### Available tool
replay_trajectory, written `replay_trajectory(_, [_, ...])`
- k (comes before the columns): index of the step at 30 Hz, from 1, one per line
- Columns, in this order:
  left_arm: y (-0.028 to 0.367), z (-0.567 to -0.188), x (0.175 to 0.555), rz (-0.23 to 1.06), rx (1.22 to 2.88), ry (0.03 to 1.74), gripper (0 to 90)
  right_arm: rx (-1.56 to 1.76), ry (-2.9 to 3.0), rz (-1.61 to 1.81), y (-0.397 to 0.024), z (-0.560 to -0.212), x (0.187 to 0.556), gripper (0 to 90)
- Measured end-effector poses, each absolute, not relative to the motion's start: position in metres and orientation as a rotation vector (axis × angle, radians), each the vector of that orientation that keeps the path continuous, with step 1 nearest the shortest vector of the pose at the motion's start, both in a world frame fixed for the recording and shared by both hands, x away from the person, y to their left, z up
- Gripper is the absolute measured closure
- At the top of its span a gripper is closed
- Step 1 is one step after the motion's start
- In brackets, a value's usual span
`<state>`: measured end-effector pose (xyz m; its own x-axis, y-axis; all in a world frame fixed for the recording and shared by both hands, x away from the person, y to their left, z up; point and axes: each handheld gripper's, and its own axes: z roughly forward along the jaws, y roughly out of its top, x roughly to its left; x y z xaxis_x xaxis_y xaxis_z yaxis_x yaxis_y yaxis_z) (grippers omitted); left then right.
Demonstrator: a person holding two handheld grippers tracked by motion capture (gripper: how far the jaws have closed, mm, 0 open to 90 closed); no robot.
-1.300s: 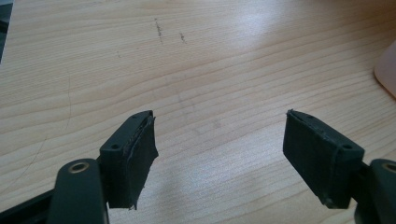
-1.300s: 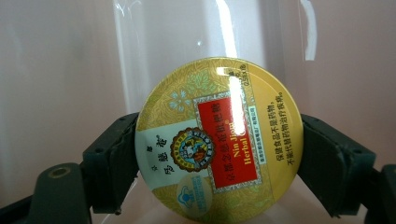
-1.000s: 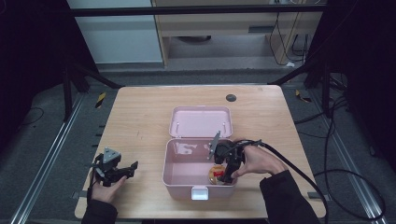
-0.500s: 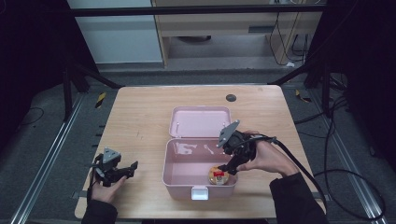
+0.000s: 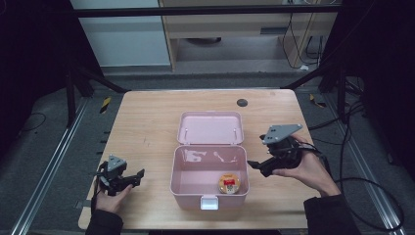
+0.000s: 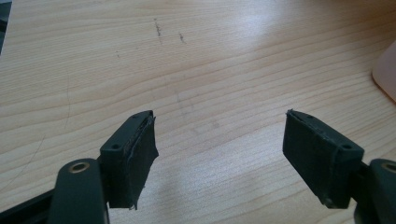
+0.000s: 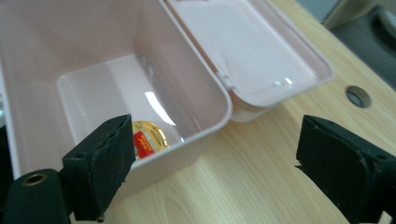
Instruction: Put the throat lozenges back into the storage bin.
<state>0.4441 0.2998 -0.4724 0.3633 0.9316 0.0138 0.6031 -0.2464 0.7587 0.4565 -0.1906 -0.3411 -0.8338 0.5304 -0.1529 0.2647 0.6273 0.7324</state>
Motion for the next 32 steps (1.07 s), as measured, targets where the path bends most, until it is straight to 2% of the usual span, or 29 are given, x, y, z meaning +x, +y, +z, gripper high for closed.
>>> replay_trajectory(14, [0.299,-0.473,0.444,0.621,1.952,1.327,26.1,0.997,2.167,1.188,-0.246,-0.386,0.445,7.3])
replay_trajectory(32, [0.301,-0.474,0.445,0.624,1.952,1.332,26.6,1.299,1.955,1.108,-0.281,-0.451,0.448,5.7])
